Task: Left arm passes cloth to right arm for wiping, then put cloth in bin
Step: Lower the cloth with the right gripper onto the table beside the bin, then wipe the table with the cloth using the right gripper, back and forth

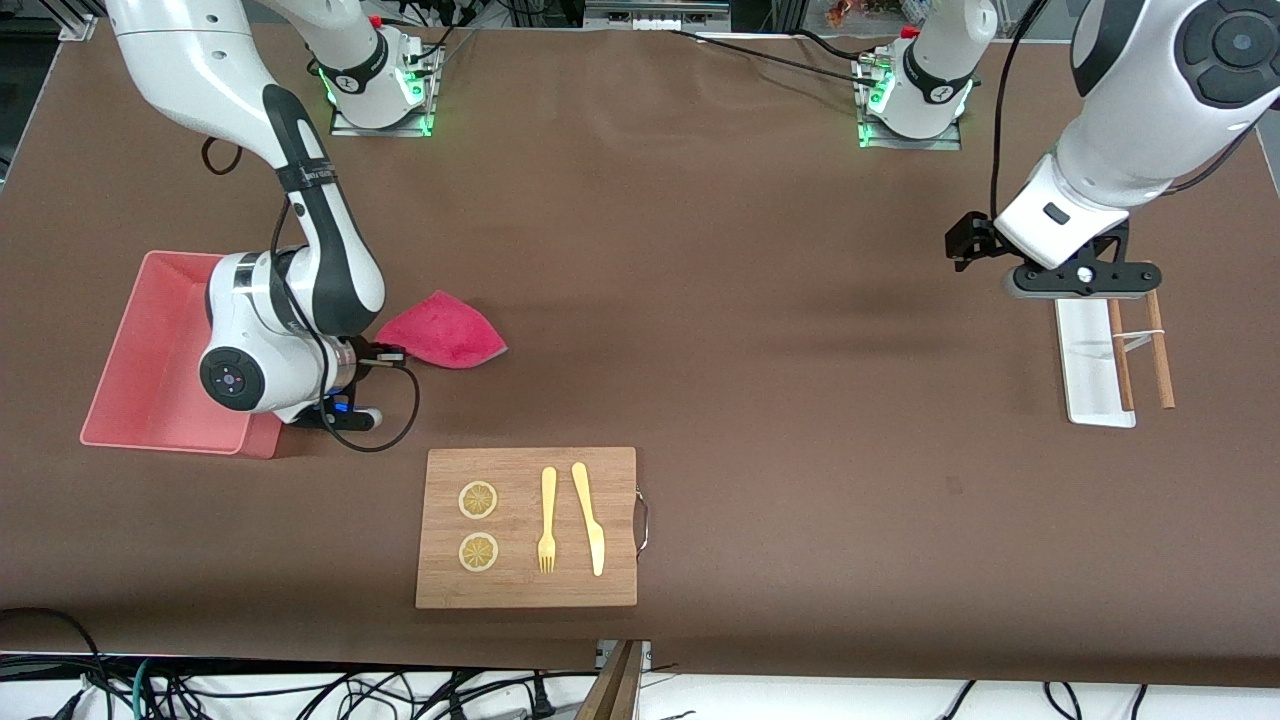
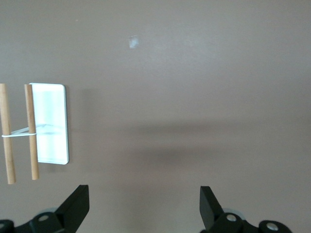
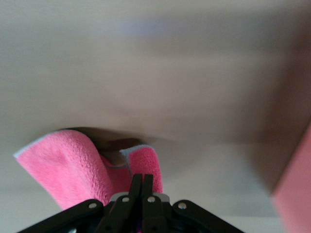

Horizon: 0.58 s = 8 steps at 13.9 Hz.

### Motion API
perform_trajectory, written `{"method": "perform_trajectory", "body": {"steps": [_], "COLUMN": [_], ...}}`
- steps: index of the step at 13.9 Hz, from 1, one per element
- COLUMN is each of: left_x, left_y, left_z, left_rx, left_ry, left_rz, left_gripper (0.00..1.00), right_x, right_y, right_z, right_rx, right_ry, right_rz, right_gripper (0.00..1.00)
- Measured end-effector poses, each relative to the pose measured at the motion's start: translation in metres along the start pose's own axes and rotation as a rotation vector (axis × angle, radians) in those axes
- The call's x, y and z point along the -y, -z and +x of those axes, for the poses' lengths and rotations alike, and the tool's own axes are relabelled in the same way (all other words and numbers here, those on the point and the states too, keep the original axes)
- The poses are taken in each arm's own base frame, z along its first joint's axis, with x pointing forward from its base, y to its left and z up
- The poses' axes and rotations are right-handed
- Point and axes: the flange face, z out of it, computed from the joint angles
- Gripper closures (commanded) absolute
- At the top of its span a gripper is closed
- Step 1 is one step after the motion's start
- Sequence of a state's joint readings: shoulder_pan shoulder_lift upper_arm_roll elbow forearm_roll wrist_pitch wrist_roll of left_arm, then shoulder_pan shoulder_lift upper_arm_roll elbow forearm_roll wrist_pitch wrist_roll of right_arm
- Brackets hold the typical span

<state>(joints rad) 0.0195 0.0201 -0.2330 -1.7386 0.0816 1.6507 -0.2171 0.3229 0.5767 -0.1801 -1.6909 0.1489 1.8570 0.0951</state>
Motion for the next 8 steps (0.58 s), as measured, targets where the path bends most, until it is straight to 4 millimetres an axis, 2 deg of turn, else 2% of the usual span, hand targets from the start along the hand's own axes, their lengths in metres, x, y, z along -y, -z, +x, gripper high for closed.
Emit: {"method": "perform_trajectory", "body": {"steps": [2,4,8], "left_x": [0.027,0.044,0.043], "left_y": [0.000,0.007,0.036], "left_z": [0.004,0.004,-0.005], "left_rx": [0.000,0.007,0.022], "left_ry": [-0.004,-0.006,-0.011], "left_rz": [-0.003,-0.004,-0.001], "left_gripper": [0.00,0.00,0.00], "right_x": [-0.004,0.012,0.102], "right_y": [0.000,-0.001,-0.007], "right_z": [0.001,-0.001,-0.014], "right_rx": [-0.003,-0.010,-0.065], "right_ry": [-0.006,-0.060,-0.204], "right_rz": [-0.018,-0.012,0.036], "right_gripper": [1.00,1.00,1.00]}}
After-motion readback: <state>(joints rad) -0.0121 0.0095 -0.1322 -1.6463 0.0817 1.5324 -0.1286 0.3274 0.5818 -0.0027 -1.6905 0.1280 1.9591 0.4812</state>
